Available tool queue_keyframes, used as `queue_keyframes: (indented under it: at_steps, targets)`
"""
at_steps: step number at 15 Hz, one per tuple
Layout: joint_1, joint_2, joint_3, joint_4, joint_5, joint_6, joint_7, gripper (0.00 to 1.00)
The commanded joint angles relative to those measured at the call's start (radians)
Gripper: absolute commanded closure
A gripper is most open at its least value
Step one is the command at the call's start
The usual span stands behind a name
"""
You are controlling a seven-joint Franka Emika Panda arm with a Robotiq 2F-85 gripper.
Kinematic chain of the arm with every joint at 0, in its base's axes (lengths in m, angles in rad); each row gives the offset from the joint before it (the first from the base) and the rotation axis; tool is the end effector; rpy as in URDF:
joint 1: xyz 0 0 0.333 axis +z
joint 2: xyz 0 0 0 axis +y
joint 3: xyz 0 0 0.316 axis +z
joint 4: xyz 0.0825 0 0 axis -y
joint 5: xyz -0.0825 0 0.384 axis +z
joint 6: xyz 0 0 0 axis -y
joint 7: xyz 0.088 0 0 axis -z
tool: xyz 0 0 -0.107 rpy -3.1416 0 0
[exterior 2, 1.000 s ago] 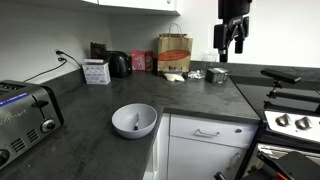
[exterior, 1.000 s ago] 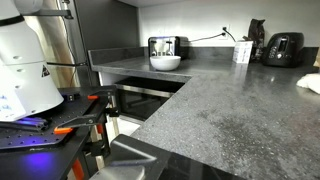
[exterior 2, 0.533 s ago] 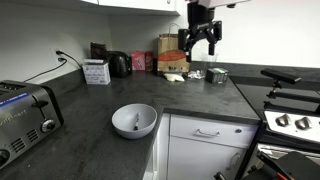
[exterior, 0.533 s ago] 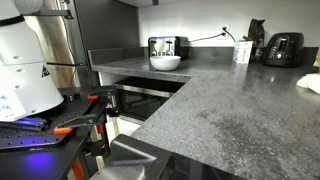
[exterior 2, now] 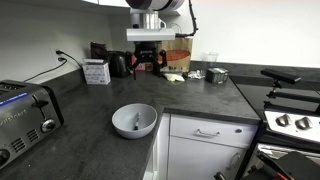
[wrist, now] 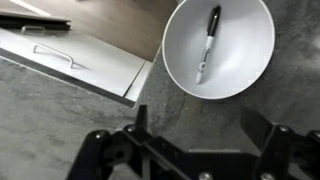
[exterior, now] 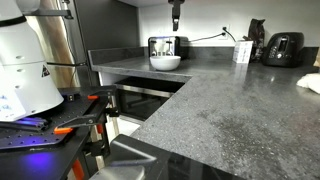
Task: Remove the marker from bowl and put it on the countertop
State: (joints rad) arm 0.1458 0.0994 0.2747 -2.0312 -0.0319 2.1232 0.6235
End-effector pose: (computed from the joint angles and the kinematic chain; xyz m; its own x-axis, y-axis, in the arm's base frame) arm 0.5216 0.2289 0.3997 0.9825 -0.1864 -0.0027 -0.1864 -0.9825 0.0022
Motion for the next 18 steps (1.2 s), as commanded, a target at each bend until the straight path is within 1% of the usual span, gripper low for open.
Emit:
queue_keyframes:
  at_steps: [1,4,6,10,13,14,15,17,18]
  targets:
    - [0.069,0.116,-0.027,0.086,0.027,0.008,0.018,0.0]
    - [0.117,0.194,-0.049,0.109,0.012,0.034,0.015,0.0]
    - [0.143,0.228,-0.075,0.121,-0.002,0.047,0.048,0.0]
    - [0.16,0.278,-0.097,0.128,0.033,0.053,0.027,0.0]
    - [0.188,0.281,-0.11,0.112,0.026,0.048,0.069,0.02]
    - [0.198,0.285,-0.115,0.112,0.024,0.046,0.092,0.0]
    - [0.204,0.291,-0.117,0.114,0.03,0.038,0.108,0.01]
    - [0.203,0.3,-0.114,0.109,0.047,0.045,0.116,0.05]
    - [0.196,0.304,-0.109,0.106,0.063,0.05,0.102,0.06]
